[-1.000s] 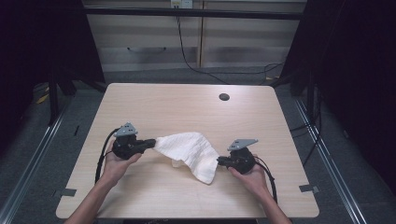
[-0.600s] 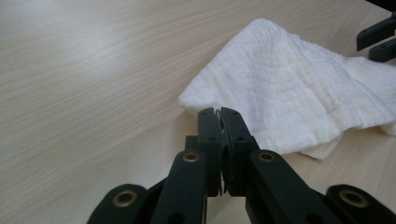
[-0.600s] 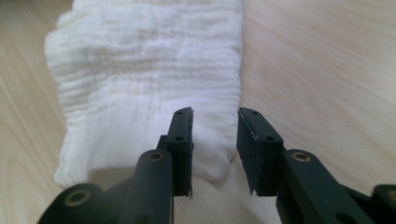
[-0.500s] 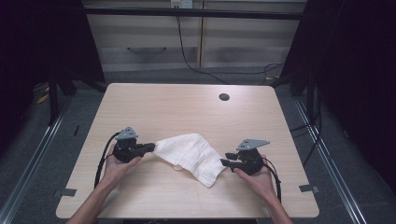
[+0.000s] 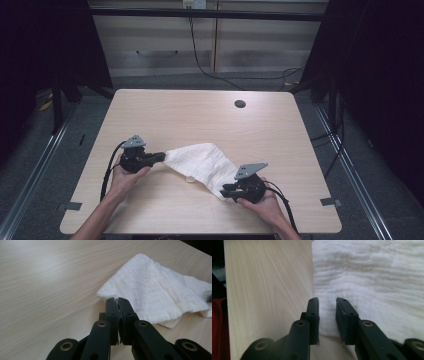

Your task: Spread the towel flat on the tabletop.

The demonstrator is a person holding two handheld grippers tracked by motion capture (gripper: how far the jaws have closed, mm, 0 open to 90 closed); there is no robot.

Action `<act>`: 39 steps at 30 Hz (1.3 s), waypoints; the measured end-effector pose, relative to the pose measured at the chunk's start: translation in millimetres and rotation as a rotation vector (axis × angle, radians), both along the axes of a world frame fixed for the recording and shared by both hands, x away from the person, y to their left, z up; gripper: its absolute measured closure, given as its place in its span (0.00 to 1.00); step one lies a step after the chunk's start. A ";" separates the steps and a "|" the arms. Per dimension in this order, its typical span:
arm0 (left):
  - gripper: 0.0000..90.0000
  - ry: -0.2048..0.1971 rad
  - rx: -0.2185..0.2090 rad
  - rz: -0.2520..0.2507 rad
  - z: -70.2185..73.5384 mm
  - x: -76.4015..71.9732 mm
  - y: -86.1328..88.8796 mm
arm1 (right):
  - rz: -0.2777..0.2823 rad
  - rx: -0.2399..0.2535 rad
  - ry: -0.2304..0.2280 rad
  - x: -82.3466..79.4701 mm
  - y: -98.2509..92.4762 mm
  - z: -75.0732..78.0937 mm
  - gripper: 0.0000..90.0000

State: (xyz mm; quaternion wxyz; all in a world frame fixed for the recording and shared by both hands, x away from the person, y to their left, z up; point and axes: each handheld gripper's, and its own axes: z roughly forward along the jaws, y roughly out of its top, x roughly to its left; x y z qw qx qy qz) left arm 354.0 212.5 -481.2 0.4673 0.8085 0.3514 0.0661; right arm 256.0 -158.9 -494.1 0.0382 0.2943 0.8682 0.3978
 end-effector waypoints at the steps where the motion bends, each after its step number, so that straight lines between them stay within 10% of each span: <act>1: 0.97 0.004 -0.001 0.002 -0.7 0.4 0.5 | 0.009 -0.005 0.002 0.2 1.2 -1.4 0.76; 13: 0.97 0.003 -0.006 0.005 -0.1 0.3 1.4 | 0.070 -0.026 -0.038 -6.2 6.3 -7.2 0.71; 18: 0.97 -0.005 -0.018 0.009 4.4 -0.1 2.1 | 0.040 -0.040 -0.073 -4.7 4.2 -8.4 0.94; 25: 0.97 -0.015 -0.026 0.019 8.7 -0.9 3.8 | -0.002 -0.007 -0.035 4.3 -2.9 -5.6 0.97; 39: 0.97 -0.068 -0.092 0.009 39.5 -5.2 1.3 | -0.160 0.159 -0.154 18.9 -43.9 50.9 0.98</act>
